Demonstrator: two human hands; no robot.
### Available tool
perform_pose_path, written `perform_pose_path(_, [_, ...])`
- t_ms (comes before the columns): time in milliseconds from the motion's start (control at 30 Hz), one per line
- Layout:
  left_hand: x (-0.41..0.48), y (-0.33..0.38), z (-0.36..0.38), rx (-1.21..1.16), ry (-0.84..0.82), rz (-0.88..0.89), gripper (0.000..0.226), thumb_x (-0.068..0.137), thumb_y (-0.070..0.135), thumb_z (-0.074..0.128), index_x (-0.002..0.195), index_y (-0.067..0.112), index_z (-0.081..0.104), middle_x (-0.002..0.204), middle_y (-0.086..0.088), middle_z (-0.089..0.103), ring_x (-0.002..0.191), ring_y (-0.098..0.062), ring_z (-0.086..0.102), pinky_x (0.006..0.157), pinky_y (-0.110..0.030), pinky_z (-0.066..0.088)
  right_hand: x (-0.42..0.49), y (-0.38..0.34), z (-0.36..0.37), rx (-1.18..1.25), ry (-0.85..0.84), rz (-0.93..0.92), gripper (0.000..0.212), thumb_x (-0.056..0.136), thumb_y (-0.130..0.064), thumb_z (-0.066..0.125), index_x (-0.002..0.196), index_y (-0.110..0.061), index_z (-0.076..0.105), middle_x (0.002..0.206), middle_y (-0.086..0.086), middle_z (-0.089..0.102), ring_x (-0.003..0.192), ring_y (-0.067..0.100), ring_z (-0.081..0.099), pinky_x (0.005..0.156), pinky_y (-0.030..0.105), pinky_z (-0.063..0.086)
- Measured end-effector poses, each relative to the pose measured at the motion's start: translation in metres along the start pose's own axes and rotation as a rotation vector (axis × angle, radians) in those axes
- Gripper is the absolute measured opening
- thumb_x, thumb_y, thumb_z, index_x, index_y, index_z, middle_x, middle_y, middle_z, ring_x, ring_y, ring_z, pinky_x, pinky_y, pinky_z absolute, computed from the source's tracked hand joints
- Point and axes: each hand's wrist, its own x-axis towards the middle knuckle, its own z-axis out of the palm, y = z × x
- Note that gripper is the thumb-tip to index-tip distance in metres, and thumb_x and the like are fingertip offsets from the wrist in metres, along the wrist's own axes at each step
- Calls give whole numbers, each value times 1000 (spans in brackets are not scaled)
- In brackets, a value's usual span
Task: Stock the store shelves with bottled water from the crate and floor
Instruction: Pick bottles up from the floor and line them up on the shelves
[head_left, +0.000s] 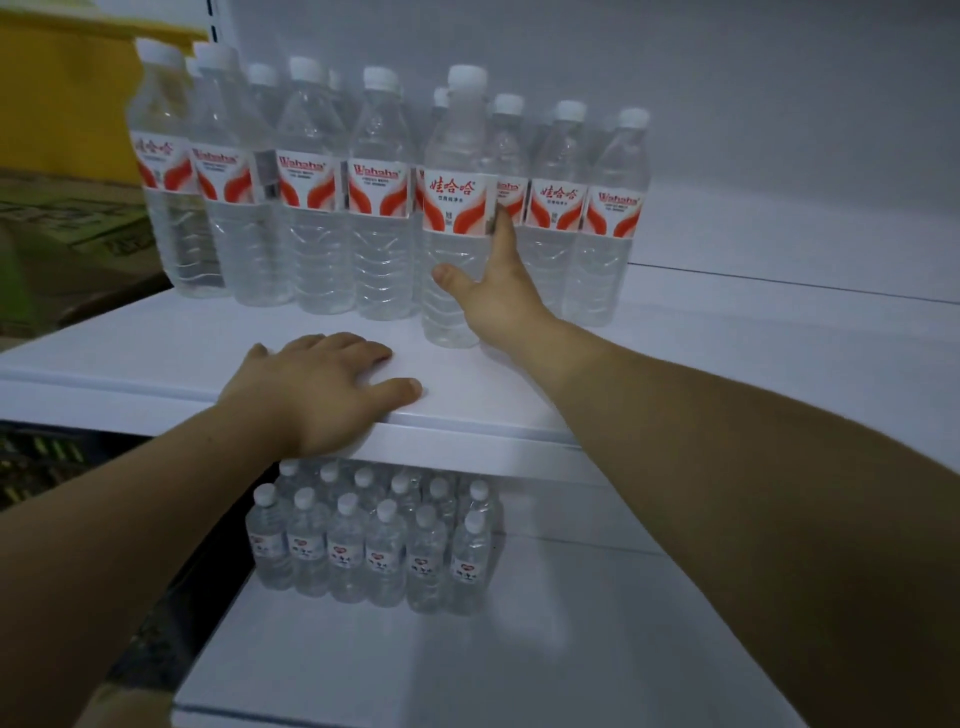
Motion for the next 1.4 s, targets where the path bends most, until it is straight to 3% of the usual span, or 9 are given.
perform_pose_path(100, [0,0,0,2,7,4,73,82,76,20,145,42,28,157,14,22,143,-16,21,114,-52,15,0,9,-7,-83,-73,16,94,94,-26,64,154,-29,-8,161,-9,12,146,18,20,104,23,22])
perform_pose_path(267, [0,0,0,5,16,10,72,83,76,19,146,41,27,157,13,22,143,-17,23,114,-52,17,4,19,1,-167,-63,30,95,92,-26,65,154,-32,-8,160,-2,22,144,23,28,114,36,27])
perform_pose_path(733, [0,-1,1,-13,23,12,74,80,78,17,145,43,27,157,14,22,142,-16,23,113,-50,19,31,21,27,-251,-12,80,93,96,-24,60,153,-27,-13,161,2,15,143,26,28,115,38,26])
perform_pose_path(967, [0,-1,-1,-32,8,16,74,82,77,19,145,41,28,157,13,23,143,-17,22,114,-53,15,23,10,24,-396,-8,178,85,96,-38,56,156,-24,-3,158,12,12,135,33,38,105,37,37])
perform_pose_path(1067, [-6,-3,-8,-123,-32,12,73,85,75,30,146,35,32,157,8,26,144,-19,23,116,-53,11,6,-11,10,-496,-64,216,84,95,-47,54,156,-19,3,160,11,8,139,34,33,107,39,35])
perform_pose_path(1200, [-47,-1,-26,-334,-13,3,75,84,66,53,146,27,37,155,2,31,141,-22,31,116,-46,23,-36,-48,-8,-618,-177,174,78,95,-53,49,154,-14,15,160,12,18,142,34,30,110,40,32])
perform_pose_path(1300, [-102,-2,-37,-368,-32,3,73,85,54,60,146,23,37,154,0,33,139,-22,34,113,-38,28,-80,-74,-14,-651,-261,148,76,97,-53,46,153,-9,19,158,11,26,140,32,33,107,36,33])
perform_pose_path(1400, [-170,-8,-45,-367,-91,-24,79,82,57,63,147,20,36,153,-2,35,135,-21,39,107,-33,33,-130,-98,-9,-642,-358,141,78,97,-53,45,154,-7,17,160,10,23,142,30,30,108,35,31])
